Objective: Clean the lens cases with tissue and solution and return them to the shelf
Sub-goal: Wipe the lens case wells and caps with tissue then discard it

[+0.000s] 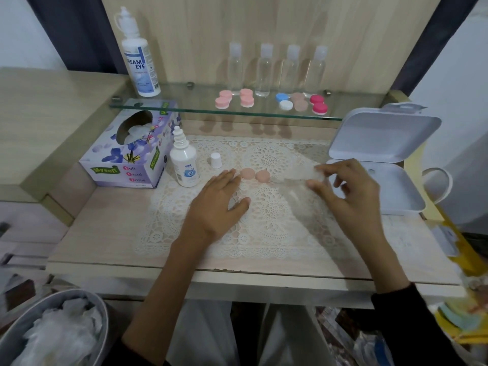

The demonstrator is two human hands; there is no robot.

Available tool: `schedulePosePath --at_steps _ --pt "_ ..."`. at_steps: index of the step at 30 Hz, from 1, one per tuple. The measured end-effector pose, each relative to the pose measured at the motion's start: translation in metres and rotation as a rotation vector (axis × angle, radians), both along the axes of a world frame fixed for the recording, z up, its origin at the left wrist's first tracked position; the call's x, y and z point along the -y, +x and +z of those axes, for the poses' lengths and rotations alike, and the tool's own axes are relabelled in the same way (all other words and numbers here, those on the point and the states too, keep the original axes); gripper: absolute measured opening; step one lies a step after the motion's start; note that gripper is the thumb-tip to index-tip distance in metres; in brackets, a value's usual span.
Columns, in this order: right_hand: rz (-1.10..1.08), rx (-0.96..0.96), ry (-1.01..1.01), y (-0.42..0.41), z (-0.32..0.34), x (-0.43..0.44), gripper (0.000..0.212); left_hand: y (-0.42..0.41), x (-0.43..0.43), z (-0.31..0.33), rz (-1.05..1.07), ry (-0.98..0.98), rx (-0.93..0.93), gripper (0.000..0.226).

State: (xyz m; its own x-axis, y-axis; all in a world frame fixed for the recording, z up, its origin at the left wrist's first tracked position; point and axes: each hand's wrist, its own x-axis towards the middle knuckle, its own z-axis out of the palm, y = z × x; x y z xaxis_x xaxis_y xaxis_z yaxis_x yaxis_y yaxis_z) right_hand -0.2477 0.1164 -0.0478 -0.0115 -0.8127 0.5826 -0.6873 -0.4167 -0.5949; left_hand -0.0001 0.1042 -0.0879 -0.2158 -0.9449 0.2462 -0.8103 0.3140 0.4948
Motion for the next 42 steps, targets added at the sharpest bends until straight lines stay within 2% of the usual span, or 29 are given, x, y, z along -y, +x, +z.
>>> schedulePosePath --at_steps 5,8,11,14,18,30,34,40,42 --pt "0.132 -0.025 0.198 0.035 -0.021 0.01 0.03 0.001 0.002 -0.002 0.002 0.011 -0.027 0.059" --pt "0.128 -0.016 0.263 0.049 -0.028 0.013 0.029 0.003 0.003 -0.003 -0.001 0.009 -0.058 0.061" --pt "0.114 -0.062 0.252 0.055 -0.034 0.015 0.03 0.004 0.002 -0.001 -0.024 0.017 -0.172 0.064" --pt "0.123 -0.124 0.255 0.054 -0.037 0.018 0.033 0.005 0.001 0.001 -0.039 0.013 -0.267 0.051" --pt "0.133 -0.116 0.248 0.052 -0.039 0.018 0.034 0.004 0.002 0.0 -0.042 0.003 -0.288 0.037" --pt "0.135 -0.065 0.244 0.052 -0.04 0.017 0.034 0.004 0.002 -0.001 -0.043 0.014 -0.317 0.034" --pt "0.131 -0.062 0.249 0.052 -0.041 0.017 0.033 0.004 -0.001 0.005 -0.045 -0.061 -0.396 0.03" --pt "0.129 -0.048 0.255 0.053 -0.039 0.015 0.042 0.005 -0.011 0.02 0.046 -0.191 -0.654 0.017" --pt "0.133 -0.047 0.254 0.053 -0.039 0.014 0.041 0.006 -0.017 0.028 0.097 -0.289 -0.721 0.014"
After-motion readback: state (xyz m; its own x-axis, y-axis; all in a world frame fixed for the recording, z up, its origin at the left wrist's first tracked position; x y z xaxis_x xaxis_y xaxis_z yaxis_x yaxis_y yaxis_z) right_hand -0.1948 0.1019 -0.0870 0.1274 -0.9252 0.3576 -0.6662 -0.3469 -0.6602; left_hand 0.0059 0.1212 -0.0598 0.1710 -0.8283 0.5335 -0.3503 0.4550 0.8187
